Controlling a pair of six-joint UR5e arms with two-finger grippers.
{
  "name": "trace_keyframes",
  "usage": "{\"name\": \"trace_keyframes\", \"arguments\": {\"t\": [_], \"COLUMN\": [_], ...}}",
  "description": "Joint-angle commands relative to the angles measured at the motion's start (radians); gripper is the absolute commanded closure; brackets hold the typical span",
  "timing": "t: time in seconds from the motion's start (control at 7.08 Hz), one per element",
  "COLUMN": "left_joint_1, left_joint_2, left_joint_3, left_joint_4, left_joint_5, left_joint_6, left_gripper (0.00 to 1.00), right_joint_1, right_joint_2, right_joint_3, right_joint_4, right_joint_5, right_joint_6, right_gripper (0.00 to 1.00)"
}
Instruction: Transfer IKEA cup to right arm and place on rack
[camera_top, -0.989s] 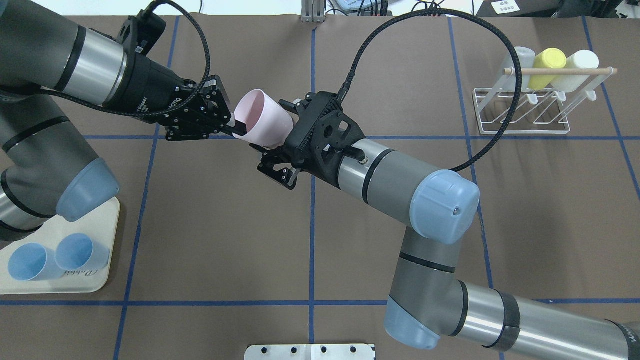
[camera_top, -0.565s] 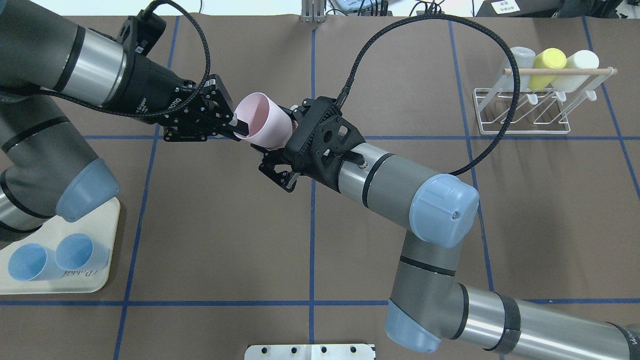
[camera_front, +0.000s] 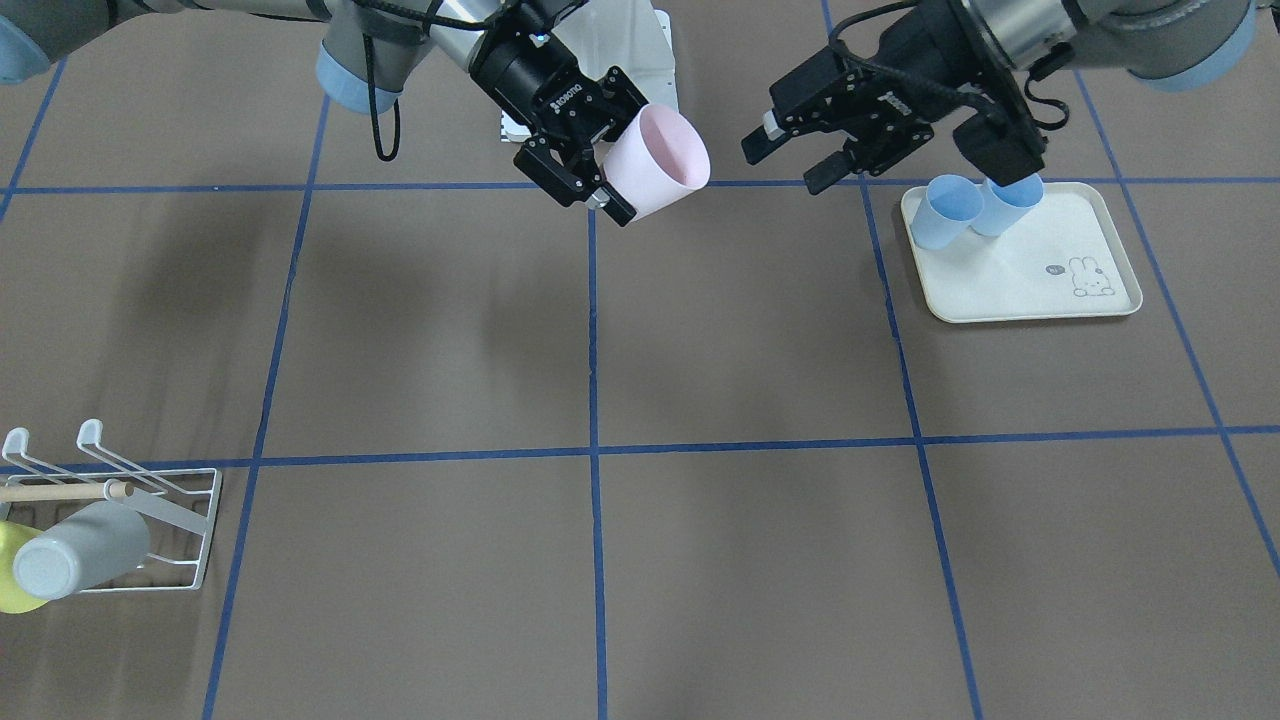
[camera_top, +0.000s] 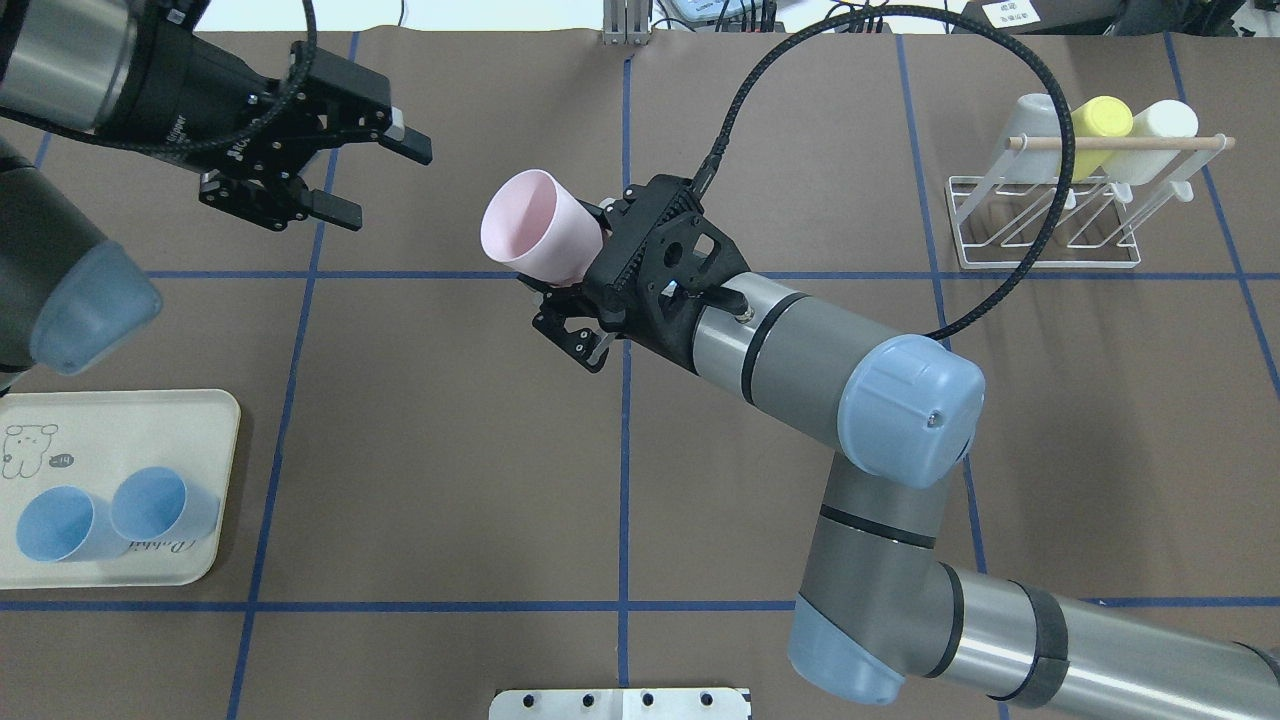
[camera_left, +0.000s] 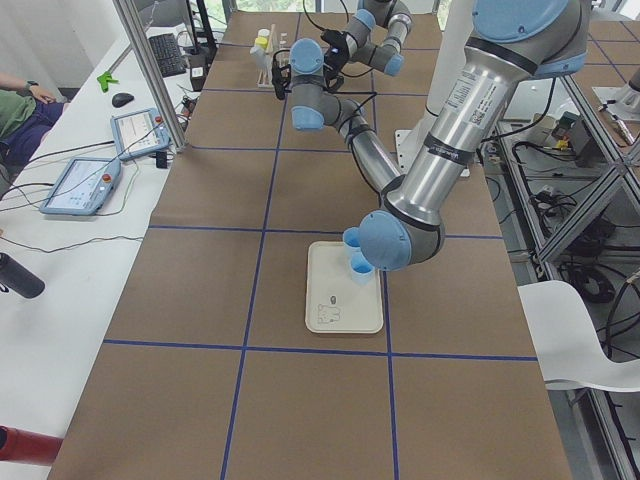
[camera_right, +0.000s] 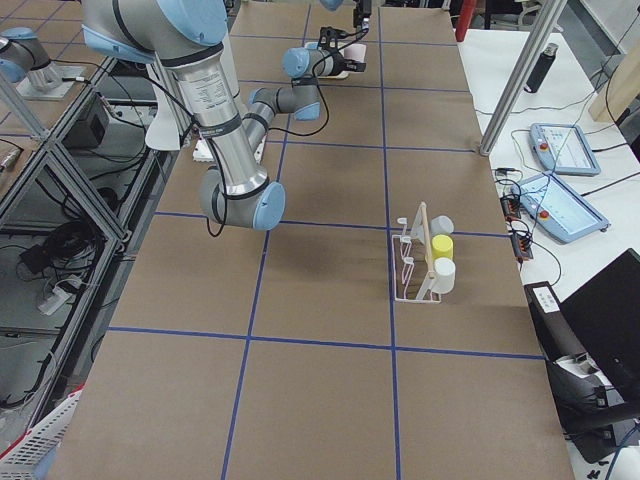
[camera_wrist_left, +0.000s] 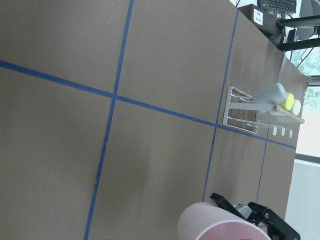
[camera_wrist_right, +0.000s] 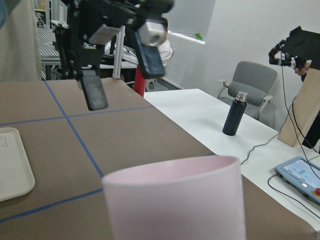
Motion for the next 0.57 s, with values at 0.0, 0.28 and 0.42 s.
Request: {"name": "trace_keyframes", "arguments": {"t": [0.0,0.28,0.42], "left_joint_1": [-0.073,-0.166,-0.218], "left_joint_2": [0.132,0.262,0.316], "left_joint_3": [0.010,0.015,0.024], "left_joint_4": [0.033,0.154,0.195], "left_joint_5": [-0.011,-0.009,-0.008], "left_joint_6": [0.225,0.586,0.749], "left_gripper": [0.00,0.00,0.00], "right_joint_1": [0.075,0.253,0.367], "right_joint_2": [-0.004,-0.001,-0.011], "right_joint_3": [0.154,0.268,0.269], "right_joint_4": [-0.401,-0.803,-0.865], "right_joint_5": [0.005,0.209,0.353], "right_joint_6": [0.044,0.013,-0.101], "right_gripper": [0.67,0.72,0.71]}}
